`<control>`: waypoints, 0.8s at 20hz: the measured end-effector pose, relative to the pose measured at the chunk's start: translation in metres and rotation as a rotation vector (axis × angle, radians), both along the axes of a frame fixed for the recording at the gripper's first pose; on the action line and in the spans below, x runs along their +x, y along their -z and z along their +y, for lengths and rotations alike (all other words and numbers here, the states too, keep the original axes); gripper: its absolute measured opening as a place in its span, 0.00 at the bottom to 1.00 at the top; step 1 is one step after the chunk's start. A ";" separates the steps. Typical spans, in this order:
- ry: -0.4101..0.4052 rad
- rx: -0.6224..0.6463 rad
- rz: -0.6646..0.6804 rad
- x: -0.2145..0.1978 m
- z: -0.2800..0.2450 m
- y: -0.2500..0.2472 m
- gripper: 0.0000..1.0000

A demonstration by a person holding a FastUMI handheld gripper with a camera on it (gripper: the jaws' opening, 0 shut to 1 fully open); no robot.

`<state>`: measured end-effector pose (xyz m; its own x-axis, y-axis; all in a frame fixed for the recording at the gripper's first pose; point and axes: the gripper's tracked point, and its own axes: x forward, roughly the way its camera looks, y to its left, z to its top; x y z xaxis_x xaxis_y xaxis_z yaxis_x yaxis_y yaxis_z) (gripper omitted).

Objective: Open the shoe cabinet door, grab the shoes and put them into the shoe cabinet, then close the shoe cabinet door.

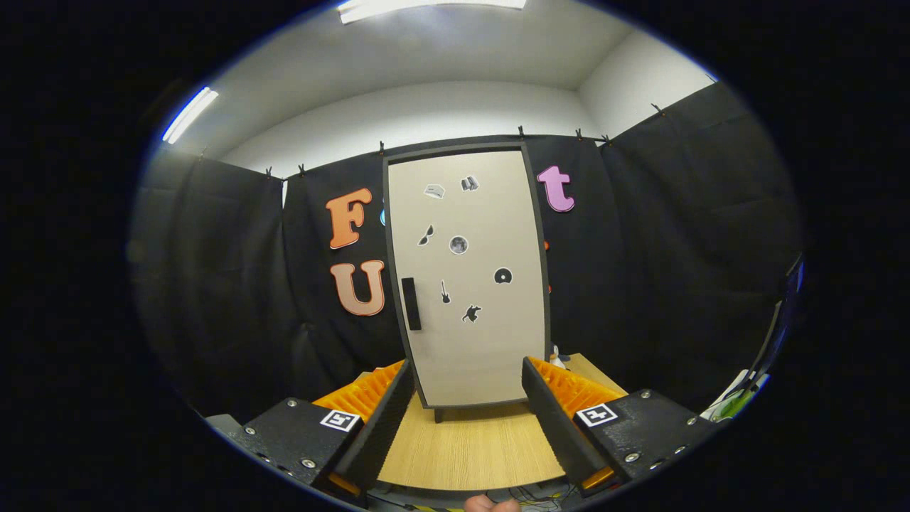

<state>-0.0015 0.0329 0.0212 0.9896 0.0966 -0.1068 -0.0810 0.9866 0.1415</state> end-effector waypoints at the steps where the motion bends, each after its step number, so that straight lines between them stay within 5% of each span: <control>1: 0.008 -0.001 -0.001 -0.005 -0.007 -0.001 0.95; 16: 0.072 0.001 -0.001 -0.042 -0.057 0.002 0.95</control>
<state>-0.0439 -0.0236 0.0195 0.9941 0.0255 -0.1053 -0.0103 0.9898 0.1423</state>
